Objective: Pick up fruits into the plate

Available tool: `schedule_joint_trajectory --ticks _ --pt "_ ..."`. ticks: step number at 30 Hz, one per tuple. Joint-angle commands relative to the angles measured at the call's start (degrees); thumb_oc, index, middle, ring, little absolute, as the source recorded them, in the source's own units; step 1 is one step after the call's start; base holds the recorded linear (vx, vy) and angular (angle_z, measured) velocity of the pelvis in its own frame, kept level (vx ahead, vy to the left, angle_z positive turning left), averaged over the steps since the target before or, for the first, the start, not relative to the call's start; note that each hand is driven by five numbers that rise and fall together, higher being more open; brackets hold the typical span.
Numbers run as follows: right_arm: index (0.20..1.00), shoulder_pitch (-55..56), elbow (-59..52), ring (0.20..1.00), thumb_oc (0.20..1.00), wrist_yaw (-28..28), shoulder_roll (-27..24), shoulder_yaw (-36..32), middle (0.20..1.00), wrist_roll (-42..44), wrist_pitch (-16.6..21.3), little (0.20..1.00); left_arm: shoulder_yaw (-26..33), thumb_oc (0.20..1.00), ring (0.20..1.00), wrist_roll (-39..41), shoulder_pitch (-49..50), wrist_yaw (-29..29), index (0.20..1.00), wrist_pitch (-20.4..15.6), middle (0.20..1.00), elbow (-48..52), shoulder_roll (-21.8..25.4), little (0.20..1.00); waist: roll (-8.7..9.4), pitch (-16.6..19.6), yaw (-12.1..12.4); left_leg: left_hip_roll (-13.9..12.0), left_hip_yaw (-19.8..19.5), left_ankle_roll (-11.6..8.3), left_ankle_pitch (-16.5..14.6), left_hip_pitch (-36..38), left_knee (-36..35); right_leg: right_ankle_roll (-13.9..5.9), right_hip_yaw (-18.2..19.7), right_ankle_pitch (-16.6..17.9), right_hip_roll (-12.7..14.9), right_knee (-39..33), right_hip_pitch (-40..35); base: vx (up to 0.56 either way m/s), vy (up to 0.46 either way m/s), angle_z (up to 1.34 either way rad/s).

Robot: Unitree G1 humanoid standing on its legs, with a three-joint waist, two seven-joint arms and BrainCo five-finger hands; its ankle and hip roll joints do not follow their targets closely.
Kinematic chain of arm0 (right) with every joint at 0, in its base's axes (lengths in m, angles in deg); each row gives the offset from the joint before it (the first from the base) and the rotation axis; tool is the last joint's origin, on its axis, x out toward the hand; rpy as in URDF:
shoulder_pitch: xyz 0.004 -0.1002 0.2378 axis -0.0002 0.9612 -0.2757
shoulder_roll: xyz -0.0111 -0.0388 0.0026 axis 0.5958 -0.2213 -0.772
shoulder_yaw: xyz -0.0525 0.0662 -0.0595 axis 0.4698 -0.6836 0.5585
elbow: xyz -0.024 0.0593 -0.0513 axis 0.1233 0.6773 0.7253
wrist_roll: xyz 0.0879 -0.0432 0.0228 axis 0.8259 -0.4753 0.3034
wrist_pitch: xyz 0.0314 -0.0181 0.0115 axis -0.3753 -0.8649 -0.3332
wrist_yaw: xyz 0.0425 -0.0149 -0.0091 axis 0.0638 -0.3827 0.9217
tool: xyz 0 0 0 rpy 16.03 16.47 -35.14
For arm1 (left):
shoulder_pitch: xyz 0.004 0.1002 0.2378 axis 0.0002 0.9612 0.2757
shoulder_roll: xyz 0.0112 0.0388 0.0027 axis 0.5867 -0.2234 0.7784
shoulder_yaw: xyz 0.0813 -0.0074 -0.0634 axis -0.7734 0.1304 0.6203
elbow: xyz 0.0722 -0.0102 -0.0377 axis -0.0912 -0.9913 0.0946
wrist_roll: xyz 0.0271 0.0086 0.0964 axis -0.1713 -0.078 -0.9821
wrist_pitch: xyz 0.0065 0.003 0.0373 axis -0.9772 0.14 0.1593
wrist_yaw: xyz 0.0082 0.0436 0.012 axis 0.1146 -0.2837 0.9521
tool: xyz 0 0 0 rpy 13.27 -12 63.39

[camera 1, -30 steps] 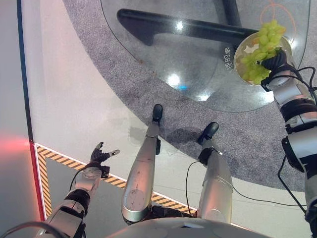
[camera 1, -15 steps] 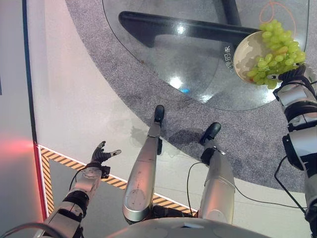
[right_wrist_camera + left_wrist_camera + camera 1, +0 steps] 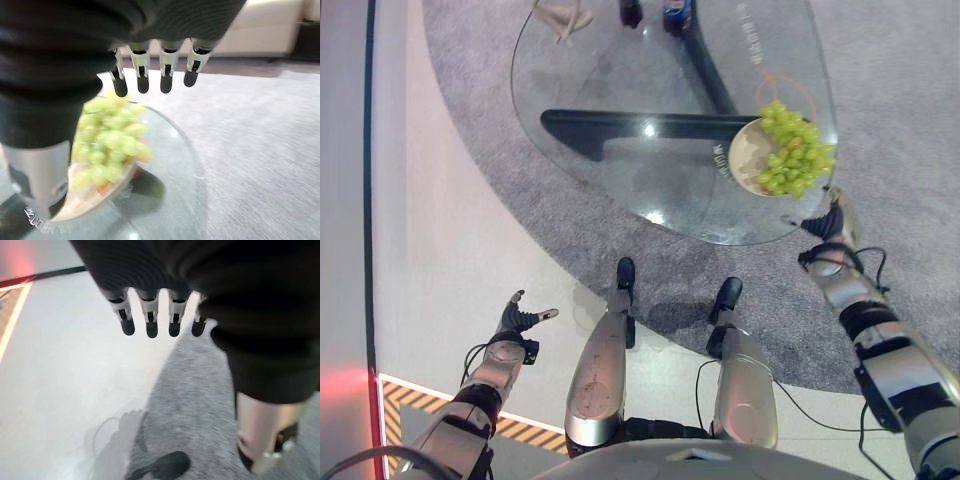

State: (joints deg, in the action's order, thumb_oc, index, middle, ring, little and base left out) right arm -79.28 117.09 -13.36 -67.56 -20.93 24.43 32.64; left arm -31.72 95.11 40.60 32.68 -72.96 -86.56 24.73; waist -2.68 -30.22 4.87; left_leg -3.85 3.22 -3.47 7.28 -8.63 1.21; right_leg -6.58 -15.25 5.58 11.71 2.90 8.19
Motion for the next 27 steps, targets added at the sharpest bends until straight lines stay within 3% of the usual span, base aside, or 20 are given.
schedule_joint_trajectory --ticks 1,6,8,10,12,14,17,19,27 --pt "1.0 5.52 2.04 1.0 1.0 0.9 0.84 -1.11 1.0 -0.16 3.8 1.0 0.11 1.0 1.0 -4.02 2.71 2.06 1.0 -1.79 1.0 -5.48 -1.14 1.0 2.56 6.83 -1.46 0.35 2.5 0.21 -8.13 1.68 -0.03 -0.26 0.12 -7.41 -2.24 4.24 -0.82 0.13 -0.004 -0.21" --pt "1.0 15.01 5.81 1.0 1.0 7.67 5.84 -2.11 1.0 -1.04 2.95 1.0 1.9 1.0 1.0 -7.3 5.77 -0.6 1.0 -0.37 1.0 -8.99 -2.5 1.0 4.05 13.74 -3.65 -1.43 5.67 -0.21 -8.3 7.37 -2.17 -1.09 0.26 -6.33 -1.92 0.35 -6.22 0.13 -0.002 -0.22" --pt "1.0 15.86 6.43 1.0 1.0 9.2 6.29 -2.22 1.0 -1.07 2.28 1.0 2.03 1.0 1.0 -7.97 6.09 -1.44 1.0 0.07 1.0 -9.52 -2.68 1.0 4.19 14.62 -3.97 -1.66 6.17 -0.31 -8.31 8.01 -2.41 -1.2 0.4 -6.09 -1.97 -0.32 -6.86 0.07 -0.005 -0.16" --pt "1.0 17.23 10.17 1.0 1.0 16.94 7.96 -2.0 1.0 -0.19 -1.01 1.0 1.83 1.0 1.0 -9.91 6.1 -4.66 1.0 2.84 1.0 -11.4 -3.39 1.0 4.2 17.06 -4.9 -2.56 7.64 -0.79 -8.22 10.09 -3.32 -1.39 1.1 -5.58 -2.29 -2.24 -8.81 0.07 -0.009 -0.2" --pt "1.0 17.35 11.18 1.0 1.0 19.44 8.42 -1.85 1.0 -0.05 -2.21 1.0 1.81 1.0 1.0 -10.41 5.97 -5.15 1.0 3.18 1.0 -11.94 -3.6 1.0 4.14 17.54 -5.0 -2.67 7.72 -0.86 -8.31 10.46 -3.38 -1.32 1.22 -5.65 -2.37 -2.45 -9.16 0.03 -0.011 -0.21" --pt "1.0 17.87 16.25 1.0 1.0 28.14 10.1 -1.29 1.0 -1.09 -11.04 1.0 2.2 1.0 1.0 -12.78 6.07 -7.61 1.0 5.66 1.0 -13.69 -4.17 1.0 4.02 19.33 -5.18 -2.82 7.46 -0.73 -8.9 11.9 -2.95 -0.85 1.82 -6.31 -2.68 -2.34 -10.61 0.1 -0.021 -0.04" --pt "1.0 17.75 21.75 1.0 1.0 34.99 10.73 -1.76 1.0 -2.6 -18.39 1.0 1.96 1.0 1.0 -14.91 6.18 -9.34 1.0 6.99 1.0 -15.44 -4.98 1.0 3.66 20.41 -4.96 -2.93 6.9 -0.66 -9.38 13.39 -2.29 -0.31 2.16 -7.02 -2.91 -2.3 -12.61 0.12 0.002 -0.12" --pt "1.0 18.15 24.26 1.0 1.0 37.09 11.25 -2.29 1.0 -3.41 -20.22 1.0 2.15 1.0 1.0 -16.36 6.33 -9.96 1.0 7.11 1.0 -16.22 -5.56 1.0 3.4 21.36 -4.71 -2.77 6.27 -0.53 -9.89 14.9 -2.53 -0.22 2.2 -7.45 -2.9 -2.7 -14.31 0.17 0.016 -0.08" --pt "1.0 18.43 24.47 1.0 1.0 35.58 11.72 -3.95 1.0 -3.5 -21.74 1.0 1.55 1.0 1.0 -16.83 7.21 -10.95 1.0 7.03 1.0 -15.73 -5.97 1.0 3.06 23.89 -4.64 -2.6 5.74 -0.66 -10.87 17.02 -3.03 -0.67 2.74 -8.15 -2.82 -3.23 -16.27 0.09 0.005 0.0"
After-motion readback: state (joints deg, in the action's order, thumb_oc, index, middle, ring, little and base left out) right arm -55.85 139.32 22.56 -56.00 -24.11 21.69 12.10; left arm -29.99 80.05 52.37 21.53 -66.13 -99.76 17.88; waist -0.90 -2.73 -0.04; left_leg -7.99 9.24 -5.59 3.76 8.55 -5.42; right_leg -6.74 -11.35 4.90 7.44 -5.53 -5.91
